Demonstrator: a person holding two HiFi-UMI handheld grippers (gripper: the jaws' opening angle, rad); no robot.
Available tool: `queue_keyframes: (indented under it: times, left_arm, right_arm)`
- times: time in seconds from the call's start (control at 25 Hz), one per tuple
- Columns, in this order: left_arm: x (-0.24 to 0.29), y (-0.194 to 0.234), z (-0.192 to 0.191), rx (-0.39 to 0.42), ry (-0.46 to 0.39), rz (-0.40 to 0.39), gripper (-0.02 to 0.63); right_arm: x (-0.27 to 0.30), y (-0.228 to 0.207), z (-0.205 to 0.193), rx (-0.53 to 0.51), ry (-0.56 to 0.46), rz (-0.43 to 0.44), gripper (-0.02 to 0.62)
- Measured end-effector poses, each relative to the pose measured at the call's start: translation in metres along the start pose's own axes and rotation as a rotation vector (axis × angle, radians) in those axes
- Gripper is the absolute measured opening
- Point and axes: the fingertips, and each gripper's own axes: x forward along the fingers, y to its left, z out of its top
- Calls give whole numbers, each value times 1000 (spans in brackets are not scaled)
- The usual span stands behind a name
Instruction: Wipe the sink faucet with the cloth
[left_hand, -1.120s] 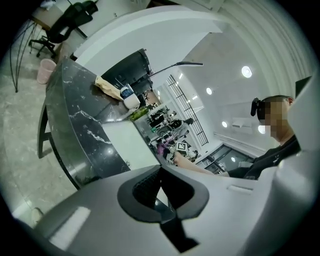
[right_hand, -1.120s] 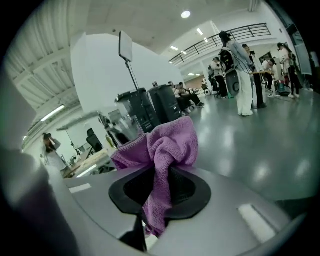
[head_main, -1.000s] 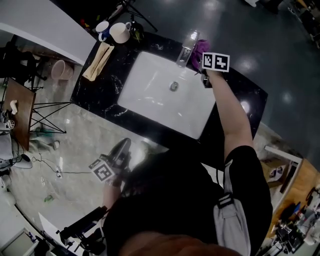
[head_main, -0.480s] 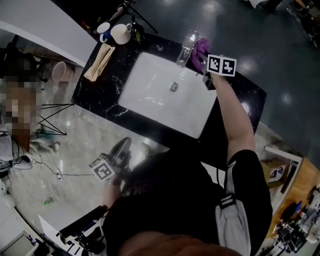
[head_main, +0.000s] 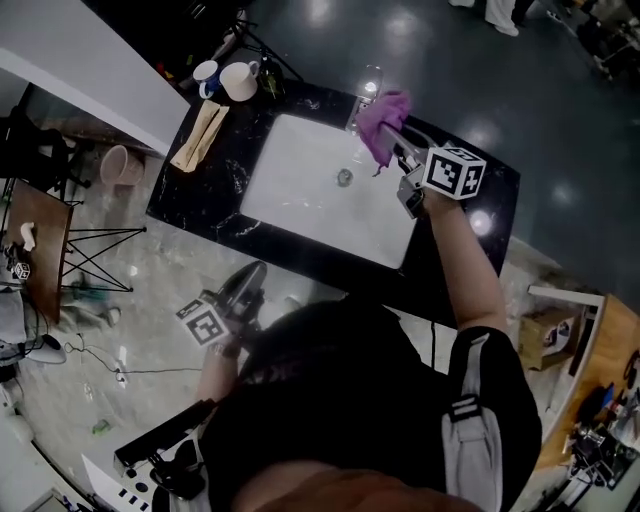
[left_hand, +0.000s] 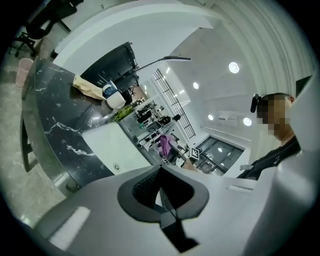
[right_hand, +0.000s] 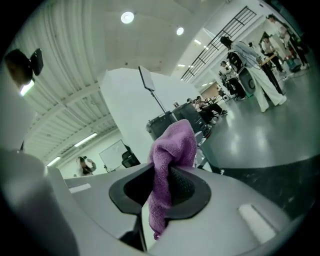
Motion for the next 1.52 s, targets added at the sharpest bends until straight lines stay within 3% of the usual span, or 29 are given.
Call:
queue_keyframes:
  times: [0.24,0.52,0.68,0.8,0.96,1.2,1.32,1.48,1.52]
  left_arm:
    - [0,-21,20,35,10,-149,13]
    - [3,-48,28,-12,75,-329,269]
    - [-1,-64,17,-58,139,-441,316]
    - [-8,-68,9,-83,169,-513,315]
    - [-25,-75,10,-124,188,-550,205]
    - [-48,-57,10,-120,175,-520,144]
    - [-59,-49,10,-115,152,-499,130]
    - [-69,-24,18,-135,105,-453,129]
    - [-71,-26,20,-147,101,-441,129]
  right_arm:
    - [-28,135,-58,128,10,227,81]
    - [-34,246,-159,225,129,392,83]
    - [-37,284,-187,206,190,454,84]
    - [-38,299,-199,184,212,457,84]
    - [-37,314,-210,204,201,452,84]
    - [-30,328,-231,216,179,414,94]
    - [-35,330,-240,223,164,392,136]
    - [-56,313,-239,282,89,313,134]
    - [-63,307,-239,297,70,290,95]
